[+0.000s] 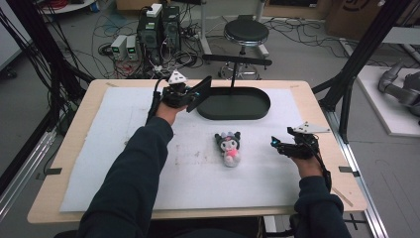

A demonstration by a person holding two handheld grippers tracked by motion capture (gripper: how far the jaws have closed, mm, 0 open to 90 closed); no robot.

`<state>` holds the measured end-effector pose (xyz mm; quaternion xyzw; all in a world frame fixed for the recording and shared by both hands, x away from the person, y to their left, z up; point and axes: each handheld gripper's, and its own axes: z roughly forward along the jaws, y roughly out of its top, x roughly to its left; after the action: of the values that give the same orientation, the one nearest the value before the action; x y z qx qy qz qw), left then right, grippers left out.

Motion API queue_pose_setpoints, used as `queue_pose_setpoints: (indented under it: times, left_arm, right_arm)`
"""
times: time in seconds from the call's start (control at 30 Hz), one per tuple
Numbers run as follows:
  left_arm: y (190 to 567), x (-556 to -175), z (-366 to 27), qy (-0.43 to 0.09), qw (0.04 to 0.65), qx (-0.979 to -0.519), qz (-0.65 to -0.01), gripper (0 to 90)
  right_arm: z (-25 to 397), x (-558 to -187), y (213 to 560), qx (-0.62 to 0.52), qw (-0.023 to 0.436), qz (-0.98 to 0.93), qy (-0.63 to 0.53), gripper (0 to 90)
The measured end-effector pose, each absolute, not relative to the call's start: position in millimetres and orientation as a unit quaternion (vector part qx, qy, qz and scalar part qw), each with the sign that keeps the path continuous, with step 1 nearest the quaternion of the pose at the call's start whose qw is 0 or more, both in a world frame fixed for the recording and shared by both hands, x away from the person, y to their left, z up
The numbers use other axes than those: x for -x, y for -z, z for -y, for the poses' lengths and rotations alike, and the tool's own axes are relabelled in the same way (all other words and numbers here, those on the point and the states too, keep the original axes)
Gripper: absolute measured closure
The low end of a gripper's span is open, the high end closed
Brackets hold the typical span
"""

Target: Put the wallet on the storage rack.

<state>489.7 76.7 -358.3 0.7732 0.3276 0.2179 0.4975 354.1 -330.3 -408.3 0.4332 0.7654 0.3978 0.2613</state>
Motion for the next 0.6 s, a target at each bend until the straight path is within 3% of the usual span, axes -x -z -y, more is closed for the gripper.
queue_pose_setpoints:
  times: [0.6]
  left_arm:
    - [385.0,-540.7,-31.6,-0.255,0.461,-0.782,-0.332,76.9]
  right_arm:
    - [333.7,-353.0,407.3,-0.436,0.253,-0.758,-0.414,25.1]
